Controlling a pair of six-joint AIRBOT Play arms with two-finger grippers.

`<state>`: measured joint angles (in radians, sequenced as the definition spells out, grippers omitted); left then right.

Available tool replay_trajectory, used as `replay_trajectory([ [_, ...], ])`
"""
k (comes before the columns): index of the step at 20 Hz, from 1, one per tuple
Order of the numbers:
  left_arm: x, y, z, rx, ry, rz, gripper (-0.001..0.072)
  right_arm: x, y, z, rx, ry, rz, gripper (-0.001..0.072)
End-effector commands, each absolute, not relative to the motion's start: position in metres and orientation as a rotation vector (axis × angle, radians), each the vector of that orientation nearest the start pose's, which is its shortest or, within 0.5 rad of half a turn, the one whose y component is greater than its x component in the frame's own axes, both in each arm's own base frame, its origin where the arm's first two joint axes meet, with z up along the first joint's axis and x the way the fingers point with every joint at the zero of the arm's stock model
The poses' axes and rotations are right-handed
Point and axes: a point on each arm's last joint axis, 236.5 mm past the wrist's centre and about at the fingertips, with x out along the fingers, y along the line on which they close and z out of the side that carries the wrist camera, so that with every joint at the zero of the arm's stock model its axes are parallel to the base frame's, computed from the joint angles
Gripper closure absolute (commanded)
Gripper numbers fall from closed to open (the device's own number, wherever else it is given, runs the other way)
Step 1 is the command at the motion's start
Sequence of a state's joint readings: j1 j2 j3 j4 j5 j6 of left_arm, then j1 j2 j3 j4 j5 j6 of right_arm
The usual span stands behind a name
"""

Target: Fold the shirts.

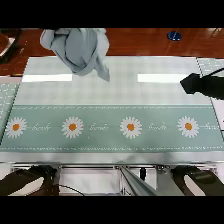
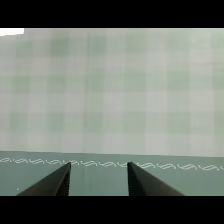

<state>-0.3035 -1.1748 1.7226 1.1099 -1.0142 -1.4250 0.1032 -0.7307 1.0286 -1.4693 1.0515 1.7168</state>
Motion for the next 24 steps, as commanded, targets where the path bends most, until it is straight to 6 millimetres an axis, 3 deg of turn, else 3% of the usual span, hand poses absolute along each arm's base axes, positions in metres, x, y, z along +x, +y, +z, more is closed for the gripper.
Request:
replay_trajectory([
  [1,0.324,-0.255,0.385,-0.131,0.309,-0.802,0.0681,0.3,0.053,0.201,0.175,0.672,0.127,0.0305],
  [3,0.299,-0.271,0.373,-0.175,0.31,-0.834,0.0681,0.29,0.051,0.209,0.165,0.655,0.129,0.0306],
  [6,0.267,-0.295,0.31,-0.257,0.407,-0.87,0.0681,0.281,0.05,0.204,0.143,0.686,0.13,0.0306],
  [8,0.25,-0.31,0.245,-0.316,0.527,-0.877,0.0681,0.279,0.05,0.195,0.14,0.712,0.129,0.0306],
  [10,0.236,-0.319,0.158,-0.347,0.704,-0.834,0.0681,0.278,0.05,0.18,0.142,0.746,0.126,0.0306],
  [13,0.215,-0.309,0.038,-0.352,0.971,-0.705,0.0681,0.275,0.052,0.147,0.16,0.816,0.12,0.0306],
  [15,0.208,-0.299,-0.008,-0.323,1.076,-0.64,0.068,0.277,0.051,0.125,0.174,0.845,0.107,0.0306],
  [16,0.205,-0.3,-0.02,-0.319,1.112,-0.624,0.0643,0.28,0.05,0.114,0.189,0.865,0.093,0.0306],
  [17,0.201,-0.302,-0.027,-0.33,1.159,-0.612,0.0357,0.282,0.05,0.102,0.208,0.891,0.075,0.0306],
  [18,0.195,-0.302,-0.032,-0.3,1.201,-0.612,0.0204,0.286,0.049,0.09,0.21,0.922,0.066,0.0305],
  [20,0.195,-0.289,-0.026,-0.181,1.258,-0.633,0.02,0.3,0.041,0.079,0.2,0.944,0.038,0.0304],
  [21,0.199,-0.273,-0.014,-0.115,1.283,-0.634,0.02,0.306,0.028,0.079,0.192,0.957,0.004,0.0304],
  [22,0.207,-0.253,-0.001,-0.057,1.292,-0.62,0.02,0.311,0.008,0.084,0.189,0.964,-0.04,0.0303],
  [24,0.232,-0.196,0.031,0.016,1.223,-0.515,0.02,0.309,-0.052,0.095,0.18,0.954,-0.176,0.0304],
])
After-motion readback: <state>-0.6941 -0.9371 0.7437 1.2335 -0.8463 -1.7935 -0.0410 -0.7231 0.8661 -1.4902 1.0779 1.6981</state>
